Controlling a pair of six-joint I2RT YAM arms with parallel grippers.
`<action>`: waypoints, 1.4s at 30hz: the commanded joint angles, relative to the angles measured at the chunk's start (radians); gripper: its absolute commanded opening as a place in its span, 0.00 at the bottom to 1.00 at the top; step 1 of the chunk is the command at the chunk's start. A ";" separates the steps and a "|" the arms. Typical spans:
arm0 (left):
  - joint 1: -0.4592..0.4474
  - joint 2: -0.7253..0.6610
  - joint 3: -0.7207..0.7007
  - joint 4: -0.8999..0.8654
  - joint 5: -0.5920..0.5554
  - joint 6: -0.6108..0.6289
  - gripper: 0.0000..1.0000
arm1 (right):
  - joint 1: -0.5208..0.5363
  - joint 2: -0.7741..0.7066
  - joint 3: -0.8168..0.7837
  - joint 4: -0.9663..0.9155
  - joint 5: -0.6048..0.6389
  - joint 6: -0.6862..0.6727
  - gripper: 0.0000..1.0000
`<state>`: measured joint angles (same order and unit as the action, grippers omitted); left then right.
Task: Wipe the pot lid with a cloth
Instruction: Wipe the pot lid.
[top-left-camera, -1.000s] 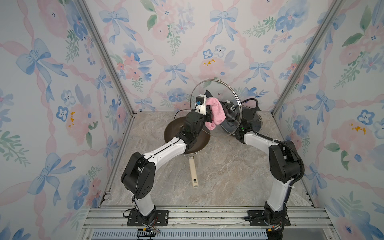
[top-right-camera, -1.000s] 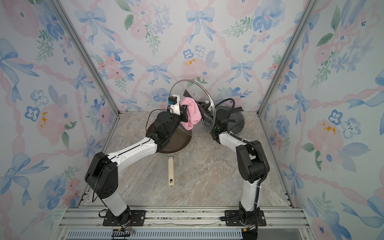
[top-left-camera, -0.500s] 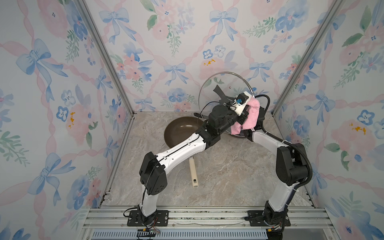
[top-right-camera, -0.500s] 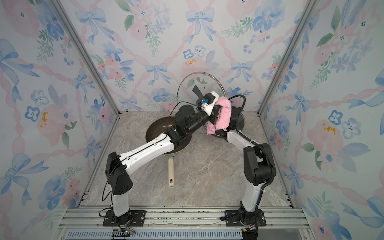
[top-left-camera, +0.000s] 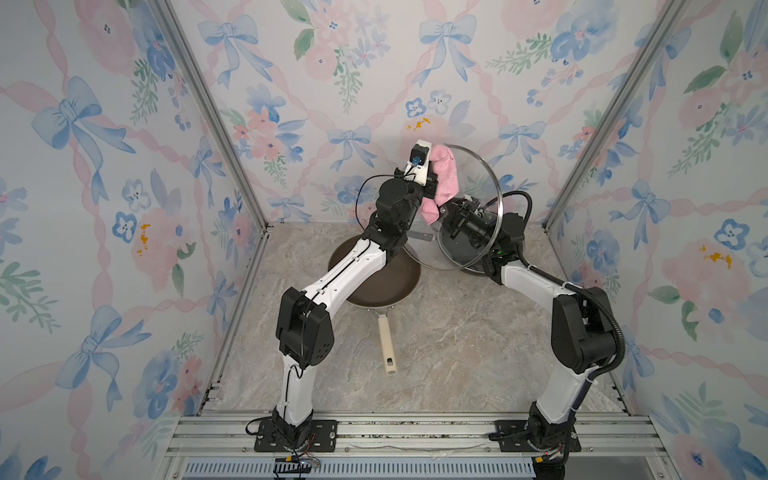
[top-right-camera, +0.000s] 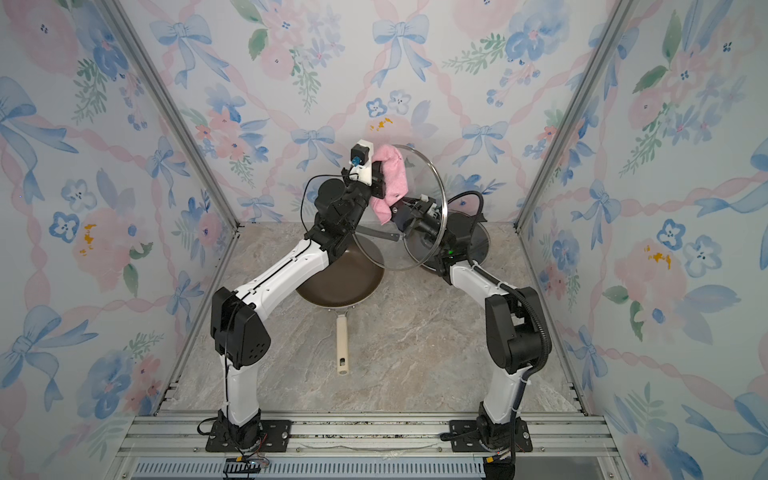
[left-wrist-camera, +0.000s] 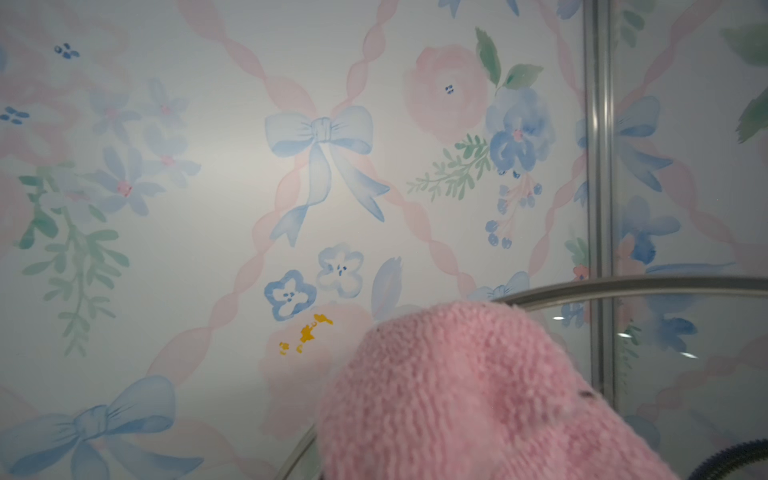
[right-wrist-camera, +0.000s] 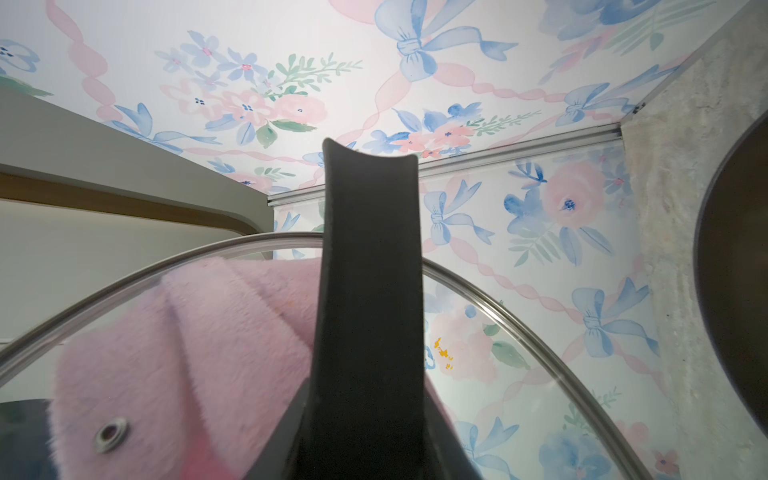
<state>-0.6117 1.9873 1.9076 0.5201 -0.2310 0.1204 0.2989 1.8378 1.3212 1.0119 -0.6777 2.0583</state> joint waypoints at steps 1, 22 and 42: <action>0.044 -0.037 -0.188 -0.055 -0.156 -0.042 0.06 | 0.007 -0.130 0.054 0.305 -0.090 -0.046 0.14; -0.322 -0.142 -0.214 0.004 0.206 0.011 0.07 | -0.003 0.028 0.154 0.309 -0.088 0.008 0.12; -0.215 -0.256 -0.592 0.002 -0.015 -0.207 0.06 | -0.010 -0.059 0.078 0.272 -0.109 -0.072 0.12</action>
<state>-0.7139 1.7489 1.3609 0.5694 -0.3187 -0.0566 0.2699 1.8721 1.3430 1.0615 -0.7368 1.9976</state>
